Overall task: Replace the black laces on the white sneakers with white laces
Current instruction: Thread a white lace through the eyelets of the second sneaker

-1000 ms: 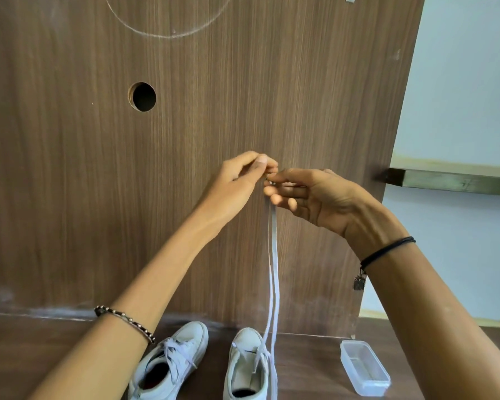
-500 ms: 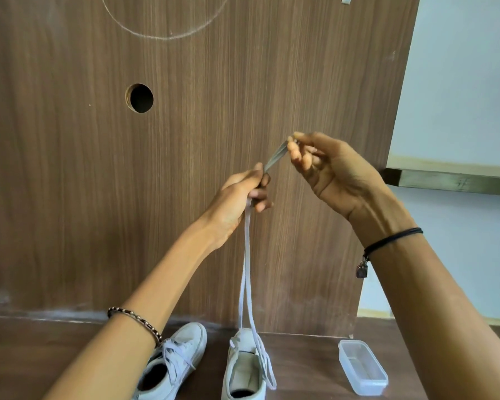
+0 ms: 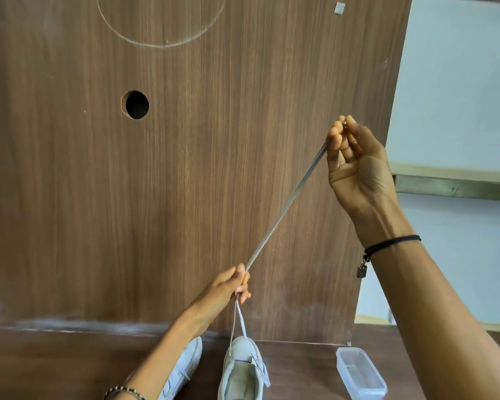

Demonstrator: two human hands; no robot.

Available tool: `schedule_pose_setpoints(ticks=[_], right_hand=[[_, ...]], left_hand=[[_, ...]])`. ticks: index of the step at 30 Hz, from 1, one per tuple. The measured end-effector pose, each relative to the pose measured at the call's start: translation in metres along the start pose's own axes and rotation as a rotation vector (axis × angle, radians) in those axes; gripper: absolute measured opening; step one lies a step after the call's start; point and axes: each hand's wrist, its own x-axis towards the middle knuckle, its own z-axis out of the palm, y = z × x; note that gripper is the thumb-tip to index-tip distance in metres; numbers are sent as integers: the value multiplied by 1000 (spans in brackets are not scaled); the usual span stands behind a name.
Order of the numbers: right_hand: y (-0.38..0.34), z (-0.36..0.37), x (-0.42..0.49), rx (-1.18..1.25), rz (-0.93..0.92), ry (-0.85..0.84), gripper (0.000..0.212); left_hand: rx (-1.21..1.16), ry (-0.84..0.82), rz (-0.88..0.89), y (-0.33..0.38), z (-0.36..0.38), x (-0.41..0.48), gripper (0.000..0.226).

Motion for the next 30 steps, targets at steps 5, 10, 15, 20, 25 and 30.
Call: schedule_pose_setpoints(ticks=[5,10,15,20,25,30], right_hand=[[15,-26,-4,-107,42,22,8],[47,-55,-26,-386,145,56,12],[89,-92,-47,-490,265,150,12],[113,-117,-54,-605,366,189,14],[101,-110,-38,-603,287,162,13],[80,-94,-14,-340,143,145,17]], left_hand=[[-259,140,15,-9,-2,14,28],[-262,176,106,11,3,27,30],[-239,162,148,5,5,26,30],[-202,139,175,-11,-3,22,30],[101,86,180,-28,-18,20,34],[298,41,17,-62,-32,13,36]])
